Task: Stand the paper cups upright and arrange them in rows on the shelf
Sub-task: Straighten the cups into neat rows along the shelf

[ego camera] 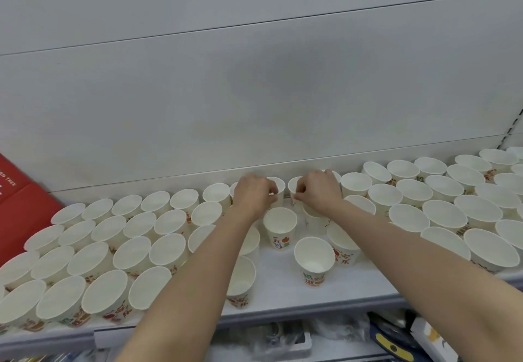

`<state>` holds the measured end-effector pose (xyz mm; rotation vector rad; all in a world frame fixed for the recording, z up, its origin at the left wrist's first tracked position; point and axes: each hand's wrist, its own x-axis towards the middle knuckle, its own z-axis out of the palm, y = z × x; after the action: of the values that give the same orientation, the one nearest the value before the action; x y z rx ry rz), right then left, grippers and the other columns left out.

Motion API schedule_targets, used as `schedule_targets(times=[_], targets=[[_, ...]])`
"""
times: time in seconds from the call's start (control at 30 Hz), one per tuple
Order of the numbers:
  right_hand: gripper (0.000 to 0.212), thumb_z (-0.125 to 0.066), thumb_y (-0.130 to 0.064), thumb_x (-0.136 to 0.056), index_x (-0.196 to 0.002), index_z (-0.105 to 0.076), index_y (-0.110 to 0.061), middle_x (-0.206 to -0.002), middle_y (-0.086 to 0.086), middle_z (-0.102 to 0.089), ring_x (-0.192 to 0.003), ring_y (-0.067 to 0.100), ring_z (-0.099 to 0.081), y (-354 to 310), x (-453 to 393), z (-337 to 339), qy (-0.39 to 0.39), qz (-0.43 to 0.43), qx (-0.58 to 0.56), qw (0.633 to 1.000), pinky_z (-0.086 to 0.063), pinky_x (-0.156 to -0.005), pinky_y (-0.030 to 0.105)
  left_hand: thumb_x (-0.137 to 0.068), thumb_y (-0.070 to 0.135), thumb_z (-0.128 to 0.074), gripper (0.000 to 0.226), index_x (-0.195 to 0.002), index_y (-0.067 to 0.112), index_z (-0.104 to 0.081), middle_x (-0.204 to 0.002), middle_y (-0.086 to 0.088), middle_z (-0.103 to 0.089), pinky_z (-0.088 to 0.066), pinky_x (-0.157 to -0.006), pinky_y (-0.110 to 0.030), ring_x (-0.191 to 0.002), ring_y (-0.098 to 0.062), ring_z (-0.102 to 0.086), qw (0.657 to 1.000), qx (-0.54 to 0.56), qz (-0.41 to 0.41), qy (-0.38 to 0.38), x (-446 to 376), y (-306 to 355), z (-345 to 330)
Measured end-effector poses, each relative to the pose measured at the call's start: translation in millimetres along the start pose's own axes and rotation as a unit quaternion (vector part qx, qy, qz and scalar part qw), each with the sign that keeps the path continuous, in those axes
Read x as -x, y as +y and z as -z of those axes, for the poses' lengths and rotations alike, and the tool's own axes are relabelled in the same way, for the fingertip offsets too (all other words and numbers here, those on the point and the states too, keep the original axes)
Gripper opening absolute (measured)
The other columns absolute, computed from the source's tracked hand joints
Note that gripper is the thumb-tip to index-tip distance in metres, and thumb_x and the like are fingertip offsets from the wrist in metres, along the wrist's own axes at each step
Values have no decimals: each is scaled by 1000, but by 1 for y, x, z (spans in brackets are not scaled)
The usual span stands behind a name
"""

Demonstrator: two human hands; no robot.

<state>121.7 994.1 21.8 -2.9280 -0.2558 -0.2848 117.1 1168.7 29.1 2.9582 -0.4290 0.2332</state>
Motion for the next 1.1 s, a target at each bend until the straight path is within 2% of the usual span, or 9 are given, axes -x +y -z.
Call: schedule_targets(times=[0.2, 0.37, 0.47, 0.57, 0.7, 0.77, 0.83, 0.9, 1.1], targets=[[12, -64, -29, -81, -88, -74, -30, -91, -4, -71, -101, 20, -51, 21, -1, 5, -15, 21, -14, 1000, -35, -85, 31, -88, 35, -65, 22, -109, 31, -71, -110, 5, -71, -43, -88, -29, -109, -20, -58, 1000, 24, 12, 15, -5, -12, -3], [41, -64, -64, -72, -86, -72, -26, -83, -3, -68, -90, 19, -55, 9, -6, 1, -4, -4, -37, 999, -41, -80, 32, -87, 35, -66, 23, -108, 31, -72, -112, 5, -70, -45, -87, -29, -108, -19, -58, 999, 37, 20, 10, -8, -12, -2], [22, -68, -42, -74, -68, -71, -20, -69, 0, -67, -76, 23, -59, 2, -6, -5, 22, -7, -73, 997, -44, -71, 32, -88, 32, -65, 22, -109, 30, -72, -112, 3, -70, -44, -85, -29, -107, -20, -59, 999, 31, 8, 0, -8, -7, -1], [10, -64, -22, -72, -64, -69, -18, -65, 3, -66, -75, 27, -58, 10, -5, -6, 19, -2, -68, 998, -46, -68, 33, -87, 30, -65, 21, -106, 30, -73, -112, 2, -70, -45, -84, -29, -105, -21, -60, 999, 34, 10, 2, -9, -6, 1], [10, -63, -28, -78, -73, -69, -21, -76, 1, -68, -84, 23, -59, 18, -7, -1, -18, 23, -45, 999, -49, -67, 34, -87, 29, -66, 20, -105, 30, -73, -111, 1, -70, -44, -82, -28, -105, -22, -60, 999, 29, 15, -5, -10, -5, 1], [13, -67, -35, -78, -78, -69, -22, -79, -1, -66, -83, 20, -56, 16, -8, -1, -22, 30, -43, 998, -43, -63, 30, -87, 29, -66, 19, -105, 29, -74, -111, 1, -70, -43, -82, -28, -106, -22, -59, 1000, 25, 14, -9, -11, -3, 2], [12, -66, -29, -77, -73, -68, -19, -75, 2, -66, -77, 22, -57, 13, -9, -4, -26, 32, -40, 998, -34, -55, 28, -87, 29, -65, 20, -105, 30, -73, -111, 1, -70, -43, -81, -28, -105, -22, -60, 1000, 22, 14, -10, -11, -3, 1], [9, -62, -20, -76, -72, -70, -16, -73, 5, -67, -74, 25, -59, 12, -10, -6, -26, 28, -50, 998, -35, -53, 28, -87, 30, -66, 19, -104, 31, -74, -110, 2, -71, -44, -81, -28, -104, -21, -60, 999, 25, 22, -9, -11, -4, 1], [15, -62, -16, -80, -87, -73, -22, -91, 3, -71, -89, 25, -62, 19, -8, -6, -38, 42, -68, 996, -47, -67, 33, -85, 32, -69, 21, -106, 29, -73, -111, 5, -71, -46, -85, -28, -104, -18, -61, 998, 48, 29, -12, -10, -6, 1]])
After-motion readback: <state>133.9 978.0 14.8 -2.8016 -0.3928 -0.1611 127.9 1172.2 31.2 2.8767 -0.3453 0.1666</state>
